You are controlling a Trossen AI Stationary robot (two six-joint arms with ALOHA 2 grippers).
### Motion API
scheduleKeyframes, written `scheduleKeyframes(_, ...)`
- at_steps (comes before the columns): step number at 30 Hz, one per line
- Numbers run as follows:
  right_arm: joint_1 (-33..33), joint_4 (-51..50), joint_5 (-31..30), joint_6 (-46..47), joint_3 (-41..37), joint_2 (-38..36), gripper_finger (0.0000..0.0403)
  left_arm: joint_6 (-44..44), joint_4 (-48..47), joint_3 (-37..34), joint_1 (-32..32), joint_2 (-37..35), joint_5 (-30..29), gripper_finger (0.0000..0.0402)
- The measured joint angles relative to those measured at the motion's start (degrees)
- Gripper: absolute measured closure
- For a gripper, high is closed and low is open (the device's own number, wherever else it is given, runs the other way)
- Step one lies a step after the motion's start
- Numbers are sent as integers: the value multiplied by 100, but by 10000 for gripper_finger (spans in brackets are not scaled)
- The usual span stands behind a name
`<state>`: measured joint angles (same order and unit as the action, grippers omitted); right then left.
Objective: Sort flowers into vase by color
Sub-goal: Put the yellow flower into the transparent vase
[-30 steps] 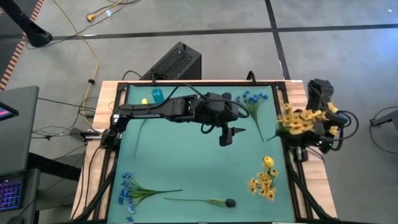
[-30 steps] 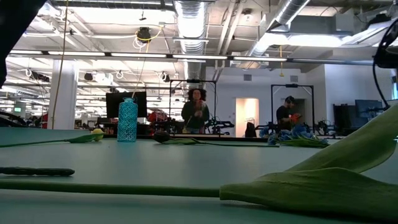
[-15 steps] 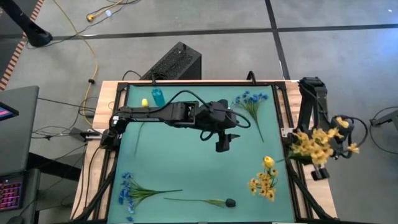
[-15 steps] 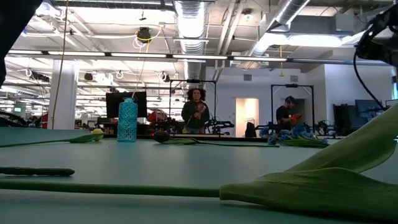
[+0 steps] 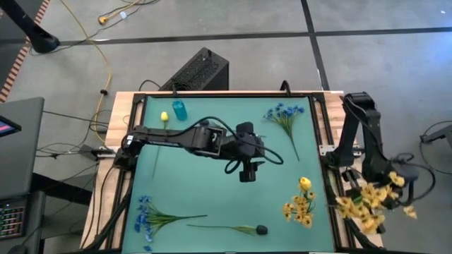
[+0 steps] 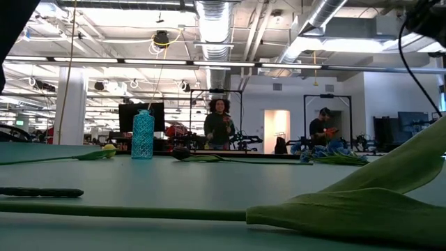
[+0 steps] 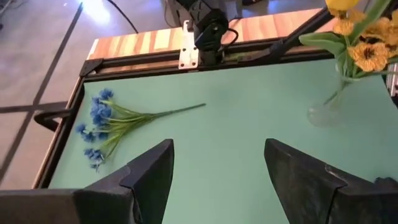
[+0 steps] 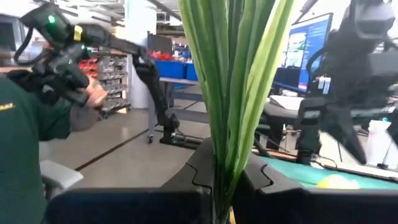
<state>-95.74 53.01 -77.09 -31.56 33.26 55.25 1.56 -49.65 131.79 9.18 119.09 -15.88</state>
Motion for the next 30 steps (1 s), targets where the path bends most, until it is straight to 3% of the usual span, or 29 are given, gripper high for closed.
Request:
scheduleKeyframes(4,-28,-7,-3,360,0,503,353,18,-122,-111,107,-11,-152,161)
scheduleKeyframes(10,-22,23,4,785,0,956,353,-343,139,-1226,286,-376,-475,162)
scheduleKeyframes(17,109,32,286,967,0,1244,353,-313,2488,-3368,488,-1378,-1044,162)
scheduleKeyframes(22,340,22,517,967,2,1500,353,-348,4596,-4867,418,-1991,-898,162)
scheduleKeyframes(26,626,33,520,925,1,1650,353,-357,5677,-5593,381,-2041,-684,162)
scheduleKeyframes(30,866,49,539,994,2,1636,353,-427,6267,-5882,320,-2059,-488,162)
